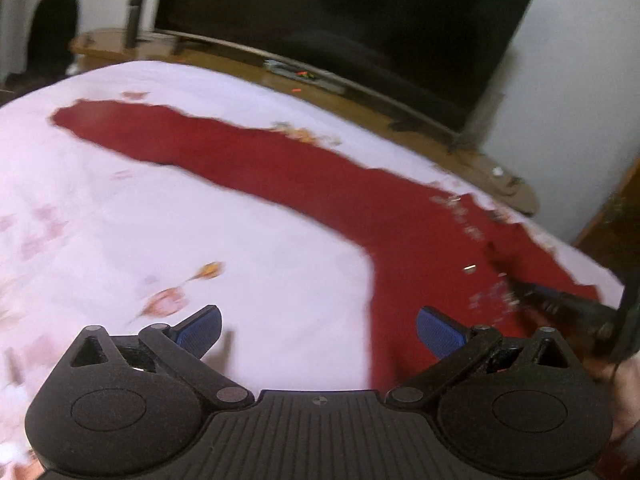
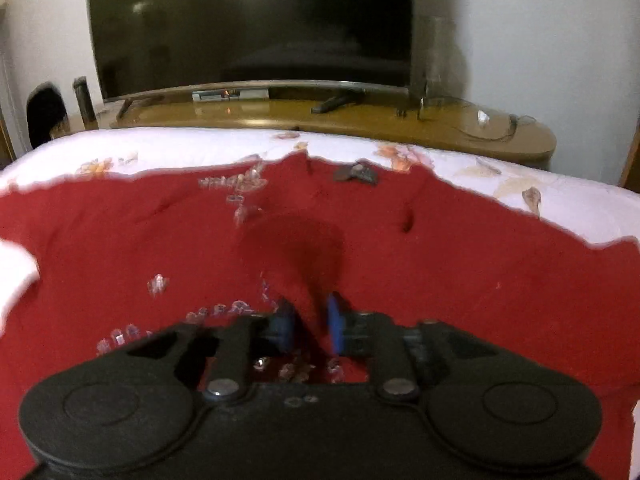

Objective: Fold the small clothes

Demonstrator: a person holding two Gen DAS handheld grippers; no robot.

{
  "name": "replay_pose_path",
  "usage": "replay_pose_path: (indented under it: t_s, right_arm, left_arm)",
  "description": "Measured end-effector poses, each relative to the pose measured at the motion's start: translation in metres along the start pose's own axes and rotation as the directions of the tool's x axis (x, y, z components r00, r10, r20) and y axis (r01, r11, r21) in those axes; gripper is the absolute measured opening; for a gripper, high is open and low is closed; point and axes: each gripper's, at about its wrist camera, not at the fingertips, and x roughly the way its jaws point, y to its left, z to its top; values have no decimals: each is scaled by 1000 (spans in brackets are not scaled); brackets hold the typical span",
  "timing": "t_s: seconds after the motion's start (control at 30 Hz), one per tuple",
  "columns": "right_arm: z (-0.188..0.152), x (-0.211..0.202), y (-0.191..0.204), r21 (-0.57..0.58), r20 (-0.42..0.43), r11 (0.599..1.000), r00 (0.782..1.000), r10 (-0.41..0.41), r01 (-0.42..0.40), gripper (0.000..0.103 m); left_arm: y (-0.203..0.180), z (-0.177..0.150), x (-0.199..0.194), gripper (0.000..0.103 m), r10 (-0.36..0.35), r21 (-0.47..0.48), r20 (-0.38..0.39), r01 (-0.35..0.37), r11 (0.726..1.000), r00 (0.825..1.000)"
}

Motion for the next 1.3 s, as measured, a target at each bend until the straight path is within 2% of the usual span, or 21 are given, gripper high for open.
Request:
replay_pose_path:
  t_s: [0.07,0.13,0.17,0.23,0.3,0.4,0.47,0.53,0.57,0.6,0.63,0.67,0.77,0.93,1.03,1.1,1.17,1.3]
  right_arm:
    - [-5,-27,6,-44,56,999,998,-20,23,60]
    - [-9,-54,-6,-27,114,999,993,-24,27,59]
    - [-12,-67,-13,-3,122,999,992,-40,40,59]
    - [-22,-98,-31,63,125,996,990,-73,65,58]
    - [-29,-119,-49,114,114,989,987,-110,97,58]
    - [-46,-155,-78,187,107,972,980,-167,145,58]
    - [-54,-164,-94,216,102,960,974,-202,177,58]
    - [-64,-169,-112,248,94,948,969,-231,201,58]
    - [-69,-167,-116,261,92,942,966,-242,211,58]
    - [-75,-172,-122,276,88,935,963,-254,221,58]
    - [-78,-170,-126,287,84,930,961,-262,229,58]
    - [-82,-172,-131,305,76,922,959,-272,237,58]
    - [-90,-170,-141,352,51,904,959,-278,244,58]
    - [-92,-166,-152,372,39,900,965,-260,227,58]
    - [-87,-157,-160,396,39,894,969,-243,208,57]
    - [-84,-148,-164,401,39,895,973,-230,195,57]
    - [-80,-132,-170,400,29,896,975,-220,190,56]
    - [-71,-100,-191,446,-2,875,978,-210,189,50]
  left_arm:
    - [-17,10,13,103,-79,14,4,79,997,997]
    - [-45,22,35,100,-184,23,1,184,983,983]
    - [-60,25,46,84,-233,33,-4,233,972,973]
    - [-97,31,78,73,-312,37,-58,315,948,948]
    - [-127,31,105,72,-371,26,-93,375,927,924]
    - [-164,30,150,73,-367,6,-163,373,928,916]
    - [-176,26,179,72,-340,-29,-218,342,939,915]
    - [-183,26,195,72,-326,-28,-204,327,945,923]
    - [-187,27,200,67,-320,-27,-202,321,947,926]
    - [-189,29,205,56,-312,-30,-196,312,950,930]
    - [-192,30,212,28,-285,-28,-203,286,958,937]
    - [-194,32,216,4,-269,-28,-210,269,963,940]
    - [-196,39,221,4,-277,-14,-195,279,960,941]
    - [-179,67,177,4,-307,52,-77,311,949,949]
    - [-156,81,159,4,-281,94,-35,283,954,959]
    - [-139,88,160,4,-245,86,-21,246,966,969]
    - [-123,92,162,4,-219,55,-33,221,974,975]
    - [-107,86,179,4,-186,73,-90,193,979,978]
